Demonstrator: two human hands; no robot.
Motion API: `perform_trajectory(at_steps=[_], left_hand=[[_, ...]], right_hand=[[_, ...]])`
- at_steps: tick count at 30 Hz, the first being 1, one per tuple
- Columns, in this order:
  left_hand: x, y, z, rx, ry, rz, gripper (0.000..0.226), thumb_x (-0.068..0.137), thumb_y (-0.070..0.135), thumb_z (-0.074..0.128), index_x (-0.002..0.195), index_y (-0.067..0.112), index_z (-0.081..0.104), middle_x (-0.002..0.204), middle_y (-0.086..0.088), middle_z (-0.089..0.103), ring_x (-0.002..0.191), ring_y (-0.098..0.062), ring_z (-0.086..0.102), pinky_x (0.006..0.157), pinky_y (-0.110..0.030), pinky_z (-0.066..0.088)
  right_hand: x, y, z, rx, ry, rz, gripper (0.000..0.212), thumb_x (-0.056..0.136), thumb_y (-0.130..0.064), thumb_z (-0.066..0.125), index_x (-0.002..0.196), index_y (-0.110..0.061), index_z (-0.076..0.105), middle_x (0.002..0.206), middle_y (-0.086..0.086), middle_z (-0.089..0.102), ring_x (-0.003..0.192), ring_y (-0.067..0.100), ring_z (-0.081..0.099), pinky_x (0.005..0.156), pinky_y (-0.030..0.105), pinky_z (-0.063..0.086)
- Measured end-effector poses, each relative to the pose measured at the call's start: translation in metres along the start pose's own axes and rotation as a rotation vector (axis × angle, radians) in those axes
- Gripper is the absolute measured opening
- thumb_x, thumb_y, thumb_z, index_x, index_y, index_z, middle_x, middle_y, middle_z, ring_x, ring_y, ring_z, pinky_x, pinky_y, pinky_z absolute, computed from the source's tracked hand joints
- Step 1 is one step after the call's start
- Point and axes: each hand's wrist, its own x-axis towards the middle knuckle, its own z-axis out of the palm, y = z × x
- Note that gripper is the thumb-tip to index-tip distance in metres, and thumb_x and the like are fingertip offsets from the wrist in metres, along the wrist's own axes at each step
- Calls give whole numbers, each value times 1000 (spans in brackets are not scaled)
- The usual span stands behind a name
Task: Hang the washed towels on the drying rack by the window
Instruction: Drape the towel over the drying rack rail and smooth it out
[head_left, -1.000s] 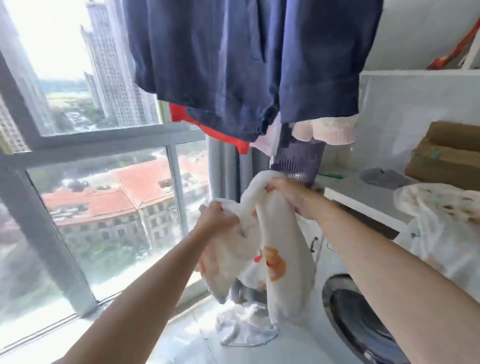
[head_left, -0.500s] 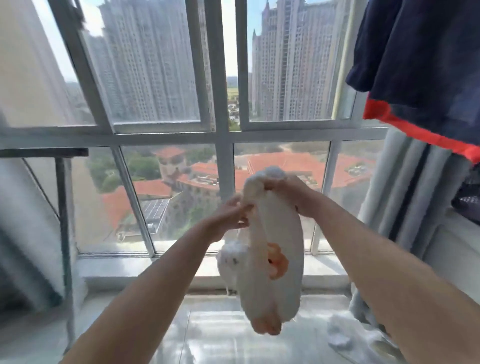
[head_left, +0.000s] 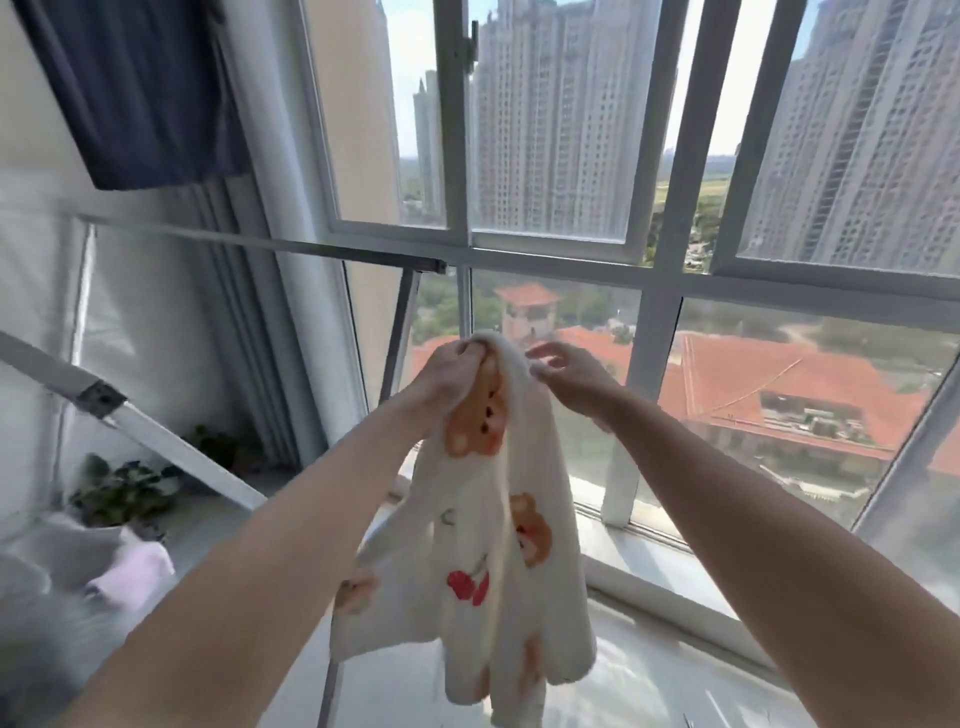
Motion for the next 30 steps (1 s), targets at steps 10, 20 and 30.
perform_trajectory(at_steps=[10, 20, 30], left_hand=[[-54, 11, -73, 27, 132, -162, 33, 94, 45, 52, 105, 14, 53, 103, -10, 61, 93, -24, 61, 93, -45, 52], [-94, -25, -103, 750, 46, 27, 95, 47, 75, 68, 124, 77, 13, 116, 2, 29, 120, -27, 19, 107, -56, 28], [-116, -20, -130, 506, 326, -64, 14, 91, 19, 50, 82, 13, 59, 77, -3, 55, 75, -22, 51, 59, -26, 38]], right_hand=[[-30, -59, 76, 78, -642, -64, 32, 94, -9, 46, 120, 2, 59, 116, 21, 64, 107, 30, 61, 99, 39, 47], [-27, -111, 90, 265, -449, -35, 34, 99, -18, 39, 88, -3, 67, 82, 14, 68, 68, 25, 65, 71, 41, 59], [-36, -121, 78, 212, -706, -147, 53, 78, -43, 74, 126, -31, 55, 104, 8, 65, 78, 20, 68, 60, 33, 60]])
